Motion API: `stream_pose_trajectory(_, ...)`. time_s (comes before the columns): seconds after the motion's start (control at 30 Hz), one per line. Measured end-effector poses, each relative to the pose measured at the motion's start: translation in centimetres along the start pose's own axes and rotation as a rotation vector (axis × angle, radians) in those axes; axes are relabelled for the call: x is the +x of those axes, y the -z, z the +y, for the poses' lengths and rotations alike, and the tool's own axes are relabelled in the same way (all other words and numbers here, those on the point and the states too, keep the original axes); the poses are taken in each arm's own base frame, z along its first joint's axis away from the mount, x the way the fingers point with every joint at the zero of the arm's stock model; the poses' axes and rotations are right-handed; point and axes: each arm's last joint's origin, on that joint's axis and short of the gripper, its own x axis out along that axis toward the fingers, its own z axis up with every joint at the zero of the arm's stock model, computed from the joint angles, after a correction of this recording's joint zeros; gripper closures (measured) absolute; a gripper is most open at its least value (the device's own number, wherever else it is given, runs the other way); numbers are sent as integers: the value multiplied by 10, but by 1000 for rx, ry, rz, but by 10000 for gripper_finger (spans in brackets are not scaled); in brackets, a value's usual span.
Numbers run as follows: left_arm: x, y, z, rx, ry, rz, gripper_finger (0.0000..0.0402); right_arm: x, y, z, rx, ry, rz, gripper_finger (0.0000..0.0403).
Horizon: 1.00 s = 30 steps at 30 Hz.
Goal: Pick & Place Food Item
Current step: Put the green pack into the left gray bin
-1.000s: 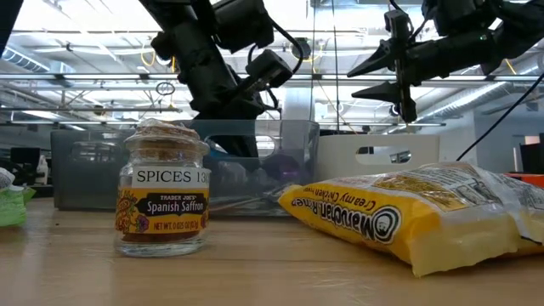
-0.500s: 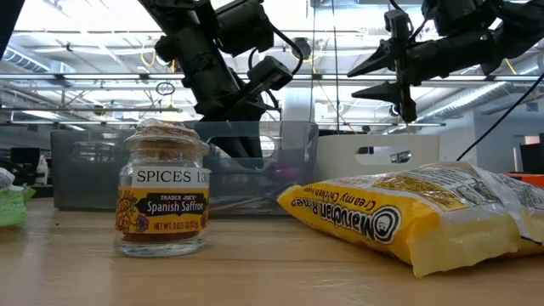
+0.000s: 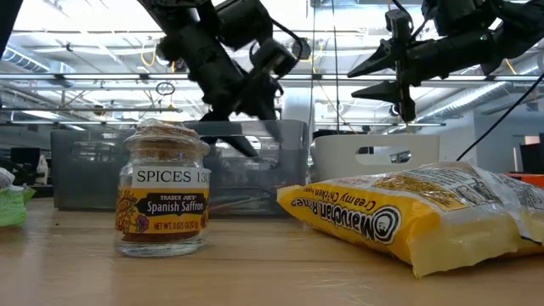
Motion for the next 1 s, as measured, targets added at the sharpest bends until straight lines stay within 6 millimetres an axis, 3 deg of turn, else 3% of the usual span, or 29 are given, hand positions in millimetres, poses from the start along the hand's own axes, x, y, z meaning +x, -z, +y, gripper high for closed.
stream_pose_trajectory(0.23, -47, -3, -24, 112, 106, -191, 182, 0, -1, 1, -15, -6, -6, 239)
stream_pose_trajectory(0.47, -115, 1, -55, 346, 274, -510, 190, 0, -1, 1, -16, -12, -12, 239)
stream_pose_trajectory(0.63, -158, 6, -63, 443, 336, -659, 201, 0, -1, 1, -17, -13, -13, 239)
stream_pose_trajectory(0.8, -179, 11, -64, 478, 364, -714, 210, 0, -1, 1, -17, -14, -14, 238)
stream_pose_trajectory(1.0, -183, 11, -64, 475, 346, -750, 210, 0, -1, 2, -17, -16, -15, 238)
